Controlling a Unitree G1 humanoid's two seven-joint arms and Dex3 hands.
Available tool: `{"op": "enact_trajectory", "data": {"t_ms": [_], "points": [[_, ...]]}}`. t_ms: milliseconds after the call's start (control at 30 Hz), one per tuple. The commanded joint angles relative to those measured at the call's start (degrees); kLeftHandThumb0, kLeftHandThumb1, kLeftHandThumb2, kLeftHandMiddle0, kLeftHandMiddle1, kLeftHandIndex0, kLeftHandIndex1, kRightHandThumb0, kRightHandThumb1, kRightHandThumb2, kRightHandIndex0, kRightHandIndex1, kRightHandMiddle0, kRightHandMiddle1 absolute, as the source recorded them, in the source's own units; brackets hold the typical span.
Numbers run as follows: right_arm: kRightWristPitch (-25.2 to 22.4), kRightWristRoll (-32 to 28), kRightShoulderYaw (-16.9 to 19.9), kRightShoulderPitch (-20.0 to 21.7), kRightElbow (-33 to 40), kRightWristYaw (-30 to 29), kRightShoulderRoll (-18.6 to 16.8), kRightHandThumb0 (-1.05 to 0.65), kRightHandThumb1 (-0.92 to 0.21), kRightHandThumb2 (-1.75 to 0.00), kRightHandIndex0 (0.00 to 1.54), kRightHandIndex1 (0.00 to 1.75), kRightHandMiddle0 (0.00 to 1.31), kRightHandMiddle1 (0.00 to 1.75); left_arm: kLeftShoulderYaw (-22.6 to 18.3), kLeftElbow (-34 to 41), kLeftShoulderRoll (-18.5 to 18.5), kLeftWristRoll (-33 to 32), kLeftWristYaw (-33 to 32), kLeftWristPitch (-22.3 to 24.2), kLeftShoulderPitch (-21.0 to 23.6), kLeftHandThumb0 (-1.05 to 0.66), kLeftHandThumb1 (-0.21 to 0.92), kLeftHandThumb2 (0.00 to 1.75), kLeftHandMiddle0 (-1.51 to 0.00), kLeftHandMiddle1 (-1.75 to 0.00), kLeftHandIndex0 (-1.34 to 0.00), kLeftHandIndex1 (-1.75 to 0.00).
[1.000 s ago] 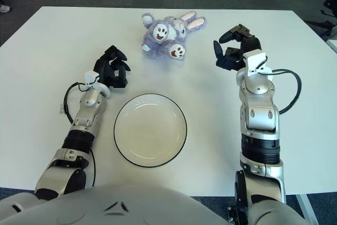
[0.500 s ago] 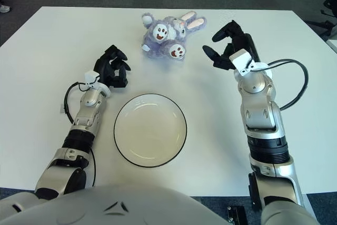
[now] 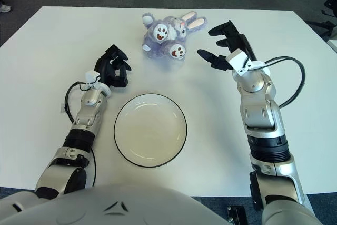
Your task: Put the doll into the plate.
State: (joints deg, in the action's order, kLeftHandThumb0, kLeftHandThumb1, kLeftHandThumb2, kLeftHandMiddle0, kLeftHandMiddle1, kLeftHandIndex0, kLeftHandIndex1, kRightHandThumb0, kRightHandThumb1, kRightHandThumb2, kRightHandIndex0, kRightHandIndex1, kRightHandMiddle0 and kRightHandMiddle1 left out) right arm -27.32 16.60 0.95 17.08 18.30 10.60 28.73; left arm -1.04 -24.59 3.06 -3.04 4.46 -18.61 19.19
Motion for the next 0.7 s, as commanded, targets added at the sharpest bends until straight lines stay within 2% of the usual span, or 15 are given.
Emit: {"op": "enact_trajectory", "data": {"t_ms": [0,267,500,667], "points": [[-1.9,0.8,-0.3,1.1,1.8,0.6,-0.3,-0.88,-0.91,-0.32,0.0,0.46,0.0,0.87,-0.3,-1.2,0.1,-0.8,0.7,-0.8,-0.9,-0.01,0.25,1.41,-0.55,-1.75,-0.54,-1.75],[-4.2,0.9,-0.3,0.7,3.7,1.0,-0.7,-0.87,-0.92,-0.31,0.0,0.47,0.0,0.87,-0.2,-1.4,-0.4,0.8,-0.6,-3.5,-0.7,-0.01,0.28,1.37,-0.53,-1.75,-0.52,-1.75],[-4.8,0.9,-0.2,0.4,3.7,0.8,-1.1,-0.86,-0.92,-0.32,0.01,0.5,0.0,0.88,-0.2,-3.5,-1.4,5.1,-4.1,-11.2,0.8,-0.01,0.31,1.33,-0.5,-1.75,-0.49,-1.75],[-4.5,1.0,-0.4,0.2,3.2,0.5,-1.2,-0.84,-0.92,-0.34,0.02,0.51,0.0,0.85,-0.1,-5.7,-2.8,9.4,-7.9,-16.4,3.2,-0.01,0.42,1.21,-0.43,-1.75,-0.41,-1.75]]}}
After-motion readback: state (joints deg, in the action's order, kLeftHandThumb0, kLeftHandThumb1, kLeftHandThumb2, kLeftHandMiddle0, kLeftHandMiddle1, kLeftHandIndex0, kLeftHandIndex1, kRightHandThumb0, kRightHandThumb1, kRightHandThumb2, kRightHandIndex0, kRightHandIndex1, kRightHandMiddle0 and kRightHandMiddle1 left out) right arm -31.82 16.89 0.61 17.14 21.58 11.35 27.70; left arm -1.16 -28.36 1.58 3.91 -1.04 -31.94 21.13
